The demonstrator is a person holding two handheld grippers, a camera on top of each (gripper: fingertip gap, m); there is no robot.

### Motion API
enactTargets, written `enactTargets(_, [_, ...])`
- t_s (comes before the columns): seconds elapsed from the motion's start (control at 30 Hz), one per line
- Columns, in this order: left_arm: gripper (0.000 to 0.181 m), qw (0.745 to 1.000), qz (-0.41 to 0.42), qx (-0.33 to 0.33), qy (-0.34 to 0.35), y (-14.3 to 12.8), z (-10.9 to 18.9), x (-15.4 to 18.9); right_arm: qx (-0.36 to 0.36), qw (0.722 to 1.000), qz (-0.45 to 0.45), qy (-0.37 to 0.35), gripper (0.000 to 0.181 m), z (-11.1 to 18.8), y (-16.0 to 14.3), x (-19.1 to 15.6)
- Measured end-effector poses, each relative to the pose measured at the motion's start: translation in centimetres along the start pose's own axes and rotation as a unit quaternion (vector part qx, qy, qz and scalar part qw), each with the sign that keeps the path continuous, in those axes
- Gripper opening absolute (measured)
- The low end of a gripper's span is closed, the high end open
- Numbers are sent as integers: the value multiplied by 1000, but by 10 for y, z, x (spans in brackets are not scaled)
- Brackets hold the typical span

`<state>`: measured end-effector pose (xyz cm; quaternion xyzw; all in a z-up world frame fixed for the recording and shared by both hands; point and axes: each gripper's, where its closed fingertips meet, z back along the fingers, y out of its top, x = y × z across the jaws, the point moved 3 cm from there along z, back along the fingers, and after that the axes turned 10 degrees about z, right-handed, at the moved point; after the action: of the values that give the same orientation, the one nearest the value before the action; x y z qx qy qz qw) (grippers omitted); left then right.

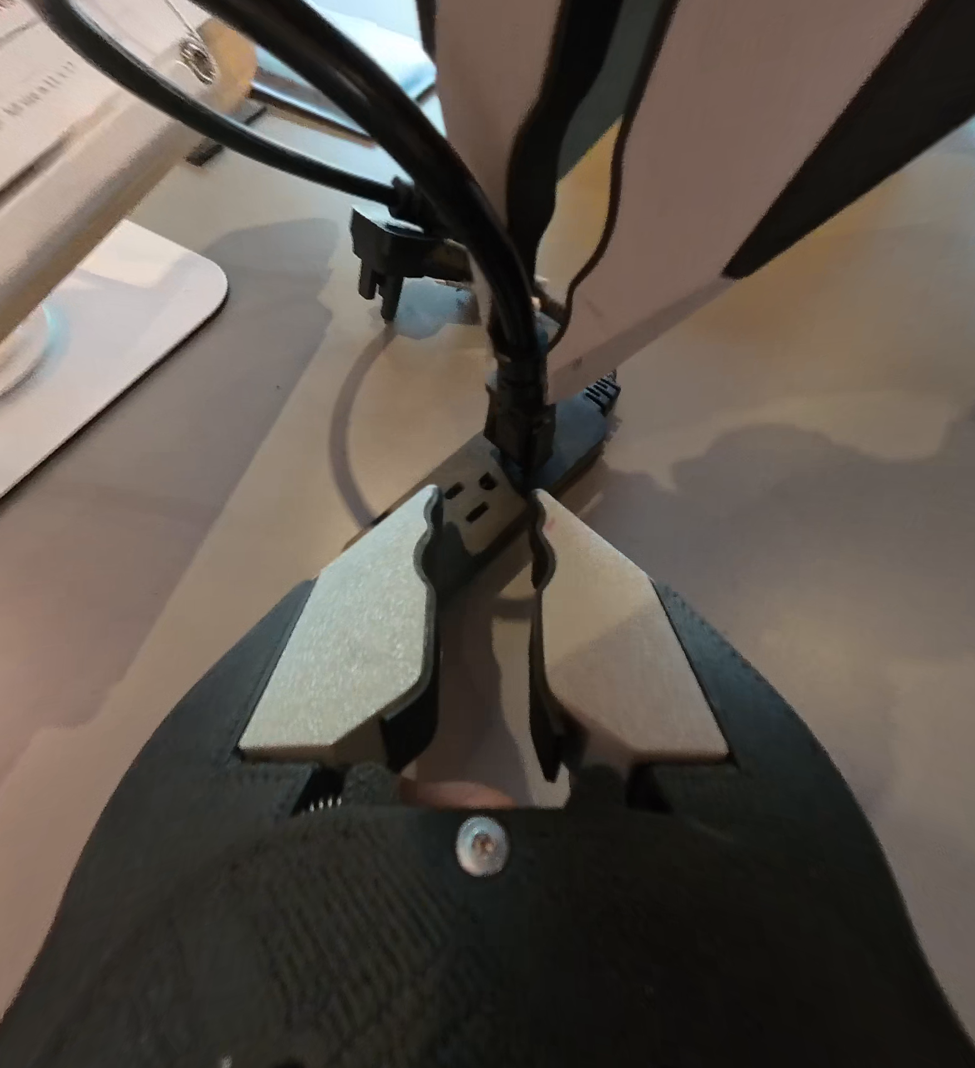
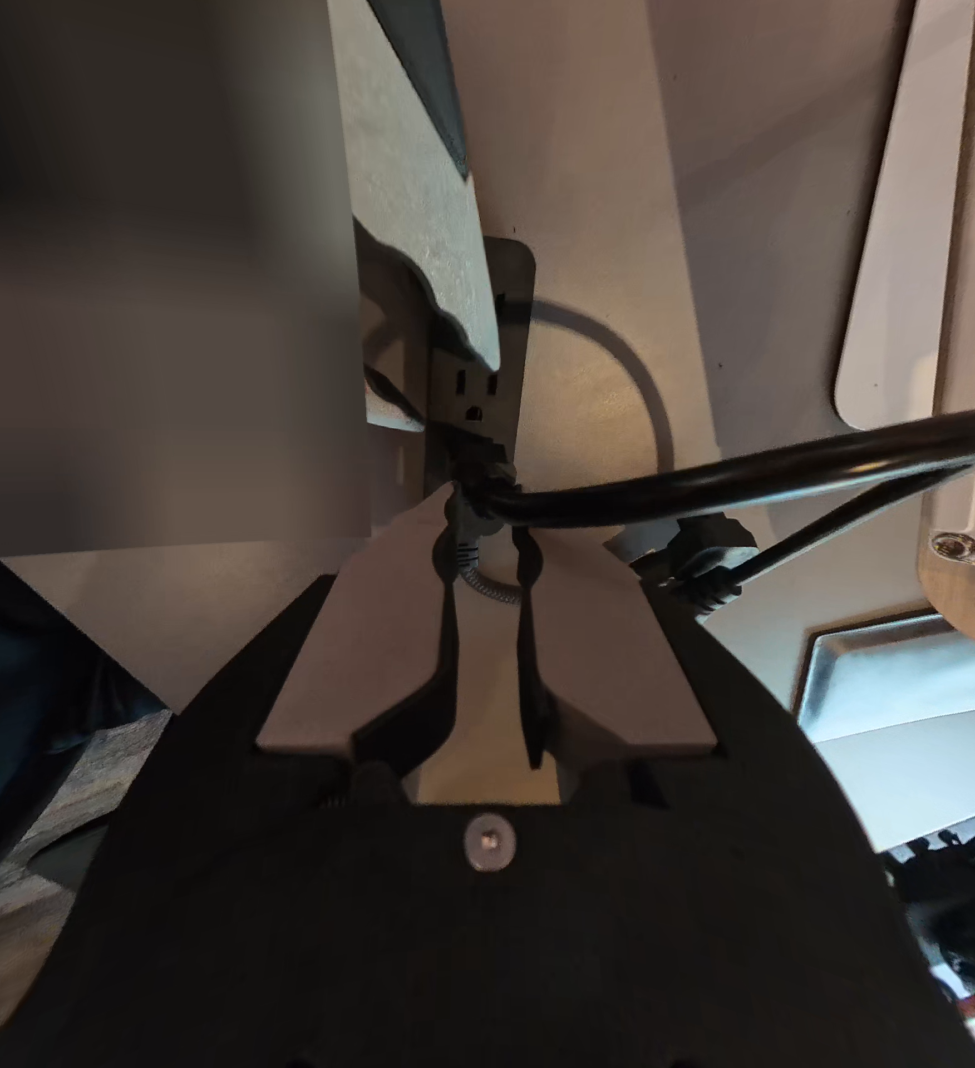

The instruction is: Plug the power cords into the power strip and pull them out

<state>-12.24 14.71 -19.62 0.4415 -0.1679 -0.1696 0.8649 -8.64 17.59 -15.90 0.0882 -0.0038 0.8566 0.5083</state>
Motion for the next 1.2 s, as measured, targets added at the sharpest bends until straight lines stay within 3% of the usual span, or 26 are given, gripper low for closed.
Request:
enactTargets(0.27, [20,996,11,85,-21,24,16,3,-38,998,-1,51,12,-1,1,2])
enactTargets(0.53, [26,997,18,65,-32,22,11,9,-75,995,16,57,12,-2,4,6])
enactTargets(0.8, [25,995,59,78,-32,22,22,-5,-18,999,26,41,11,-2,1,3])
enactTargets(0.93, [24,996,43,75,-32,22,18,-1,75,997,14,4,12,-2,-5,-1])
enactTargets(1.03, [23,996,39,62,-41,20,10,4,148,989,-14,24,12,-3,-13,2])
enactTargets(1.2, [23,998,20,40,-33,14,2,6,133,991,2,35,12,-4,-1,7])
